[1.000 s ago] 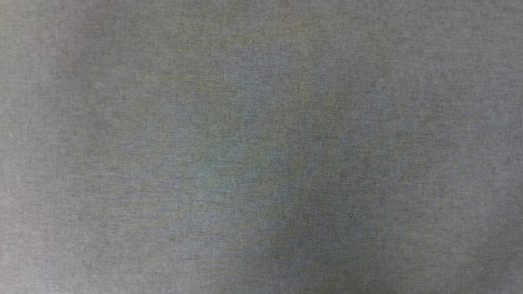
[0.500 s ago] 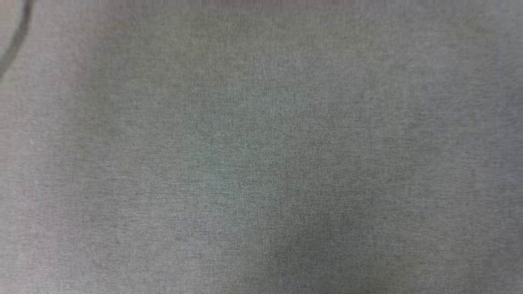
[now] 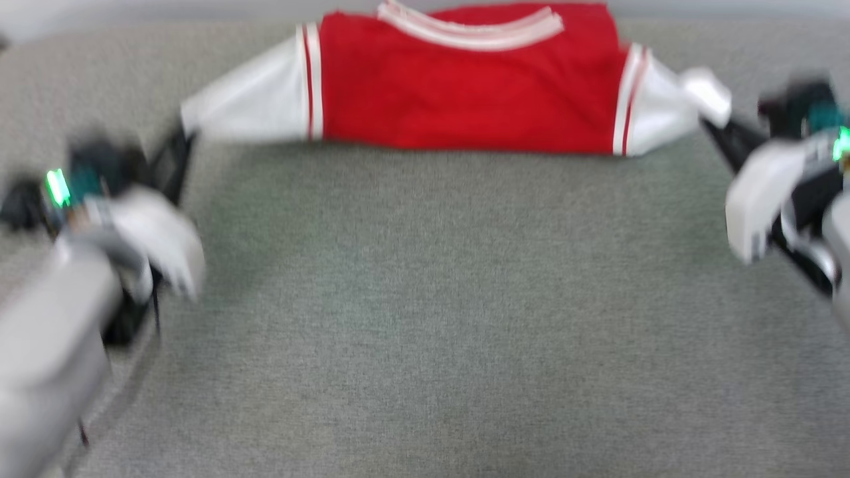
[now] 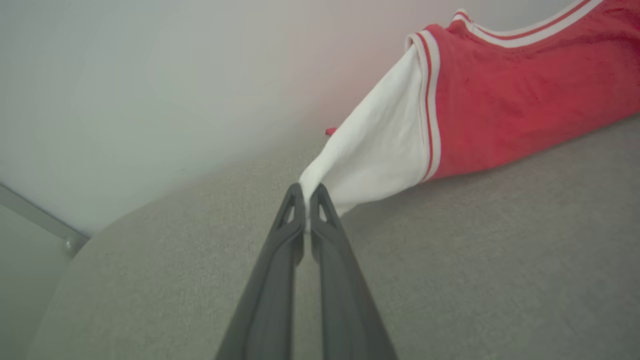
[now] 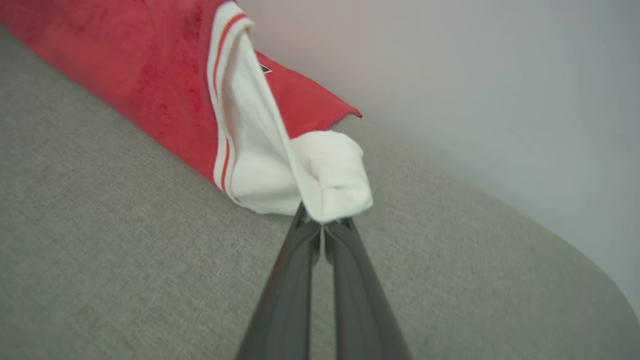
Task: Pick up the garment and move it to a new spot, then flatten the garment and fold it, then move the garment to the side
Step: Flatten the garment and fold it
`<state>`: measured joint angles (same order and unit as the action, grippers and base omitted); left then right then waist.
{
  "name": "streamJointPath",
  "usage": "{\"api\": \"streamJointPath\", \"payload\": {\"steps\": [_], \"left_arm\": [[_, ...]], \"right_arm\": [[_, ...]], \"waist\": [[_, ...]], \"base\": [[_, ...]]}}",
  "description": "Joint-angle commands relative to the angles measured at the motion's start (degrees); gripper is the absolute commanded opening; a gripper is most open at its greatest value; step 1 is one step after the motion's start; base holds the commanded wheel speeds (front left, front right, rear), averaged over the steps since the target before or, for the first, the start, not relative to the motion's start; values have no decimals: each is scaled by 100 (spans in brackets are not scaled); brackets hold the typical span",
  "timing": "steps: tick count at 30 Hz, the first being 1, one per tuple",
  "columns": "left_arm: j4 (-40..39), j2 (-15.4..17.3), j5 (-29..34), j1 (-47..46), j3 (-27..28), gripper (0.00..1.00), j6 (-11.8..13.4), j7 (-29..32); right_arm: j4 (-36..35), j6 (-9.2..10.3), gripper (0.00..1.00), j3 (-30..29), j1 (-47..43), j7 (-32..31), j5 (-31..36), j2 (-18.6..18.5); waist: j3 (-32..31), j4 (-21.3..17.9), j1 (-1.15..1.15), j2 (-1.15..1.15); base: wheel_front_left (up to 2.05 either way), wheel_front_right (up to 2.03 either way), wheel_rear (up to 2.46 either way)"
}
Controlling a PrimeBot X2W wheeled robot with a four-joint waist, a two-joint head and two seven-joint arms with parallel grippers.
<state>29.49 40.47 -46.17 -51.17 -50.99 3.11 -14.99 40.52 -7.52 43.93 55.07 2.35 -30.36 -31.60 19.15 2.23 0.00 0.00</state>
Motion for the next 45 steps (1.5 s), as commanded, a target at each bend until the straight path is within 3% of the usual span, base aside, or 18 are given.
{"api": "streamJointPath", "payload": {"steps": [1, 10, 21, 30, 37, 38, 39, 40, 45], "left_arm": [[-281, 114, -81, 751, 78, 0, 148, -26], [-1034, 357, -238, 2569, 66, 0, 516, -26], [-1468, 572, -558, 3891, -243, 0, 764, 107], [-1857, 919, -698, 4521, -401, 0, 1014, 275], [-2127, 852, -676, 4554, -472, 0, 1128, 364], [-2160, 856, -655, 4524, -470, 0, 1147, 360], [-2188, 863, -655, 4504, -461, 0, 1163, 359], [-2222, 869, -650, 4490, -453, 0, 1186, 363], [-2442, 885, -570, 4353, -392, 0, 1320, 380]], "right_arm": [[-192, 6, 0, -88, -537, -4, -108, -145], [-1153, 6, 0, -503, -2412, -397, -307, -604], [-2551, 6, 0, -1745, -5095, -1198, -196, -874], [-3767, 7, 0, -2819, -7060, -2100, 78, -659], [-4356, 7, 0, -3417, -7527, -2529, 178, -301], [-4430, 6, 28, -3518, -7499, -2564, 193, -253], [-4492, 7, 68, -3605, -7449, -2604, 209, -215], [-4555, 7, 100, -3717, -7369, -2604, 228, -171], [-4838, 6, 100, -4227, -6899, -2697, 305, -292]], "waist": [[-362, -38, 0, 0], [-871, 25, 0, 0], [-1450, 191, 0, 0], [-1659, 262, 0, 0], [-1616, 275, 0, 0], [-1596, 271, 0, 0], [-1572, 264, 0, 0], [-1547, 261, 0, 0], [-1394, 290, 0, 0]], "base": [[0, 0, 0], [0, 0, 0], [0, 0, 0], [0, 0, 0], [0, 0, 0], [0, 0, 0], [0, 0, 0], [0, 0, 0], [0, 0, 0]]}}
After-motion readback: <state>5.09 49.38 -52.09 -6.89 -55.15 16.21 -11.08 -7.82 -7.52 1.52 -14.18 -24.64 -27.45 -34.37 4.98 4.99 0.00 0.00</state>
